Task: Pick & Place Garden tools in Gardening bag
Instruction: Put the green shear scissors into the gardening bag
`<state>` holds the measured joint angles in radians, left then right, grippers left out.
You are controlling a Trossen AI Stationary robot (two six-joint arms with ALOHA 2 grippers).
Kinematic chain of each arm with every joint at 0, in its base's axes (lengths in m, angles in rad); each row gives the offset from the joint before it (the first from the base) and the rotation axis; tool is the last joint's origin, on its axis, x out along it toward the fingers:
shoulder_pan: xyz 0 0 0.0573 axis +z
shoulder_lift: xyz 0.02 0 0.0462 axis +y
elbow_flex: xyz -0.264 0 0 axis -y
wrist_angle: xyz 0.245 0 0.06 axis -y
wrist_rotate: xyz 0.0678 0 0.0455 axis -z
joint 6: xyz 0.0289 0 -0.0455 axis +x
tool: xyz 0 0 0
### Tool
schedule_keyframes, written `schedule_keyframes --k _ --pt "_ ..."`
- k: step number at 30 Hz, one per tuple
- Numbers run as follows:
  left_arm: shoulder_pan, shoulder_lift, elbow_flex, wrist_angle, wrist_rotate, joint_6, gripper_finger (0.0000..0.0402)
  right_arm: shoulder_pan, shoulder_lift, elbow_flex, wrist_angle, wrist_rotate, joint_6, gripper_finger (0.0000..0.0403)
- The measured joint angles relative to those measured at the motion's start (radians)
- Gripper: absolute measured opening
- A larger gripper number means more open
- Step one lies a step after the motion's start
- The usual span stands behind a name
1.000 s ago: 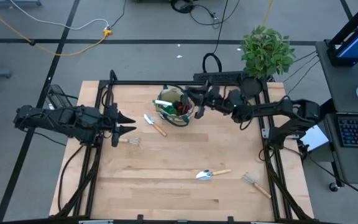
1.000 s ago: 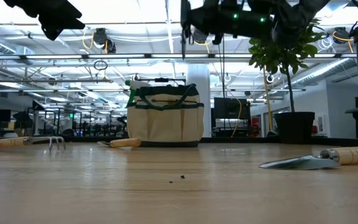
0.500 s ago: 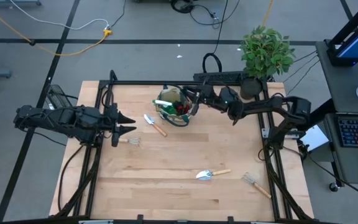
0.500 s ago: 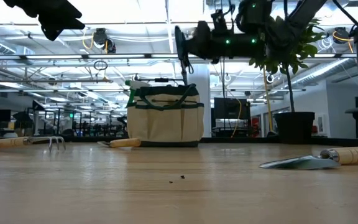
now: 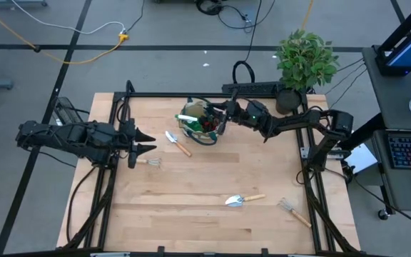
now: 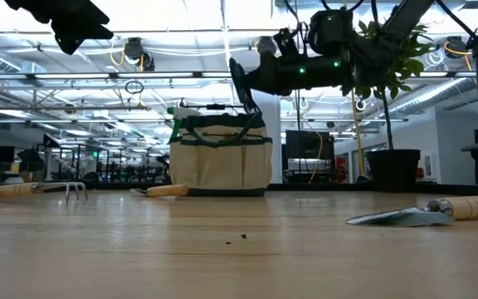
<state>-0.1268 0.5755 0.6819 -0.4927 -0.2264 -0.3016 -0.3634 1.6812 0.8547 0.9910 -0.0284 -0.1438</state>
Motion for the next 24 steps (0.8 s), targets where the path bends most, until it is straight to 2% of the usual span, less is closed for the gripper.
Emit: schedule_keyframes --k 8,24 --pt "0.000 0.000 0.000 0.000 0.000 -0.003 0.0150 -0.003 0.000 0.000 -0.005 0.001 0.000 0.0075" --pt "0.000 0.000 0.000 0.000 0.000 -0.015 0.0150 -0.004 0.001 0.000 -0.066 0.032 0.001 0.0079"
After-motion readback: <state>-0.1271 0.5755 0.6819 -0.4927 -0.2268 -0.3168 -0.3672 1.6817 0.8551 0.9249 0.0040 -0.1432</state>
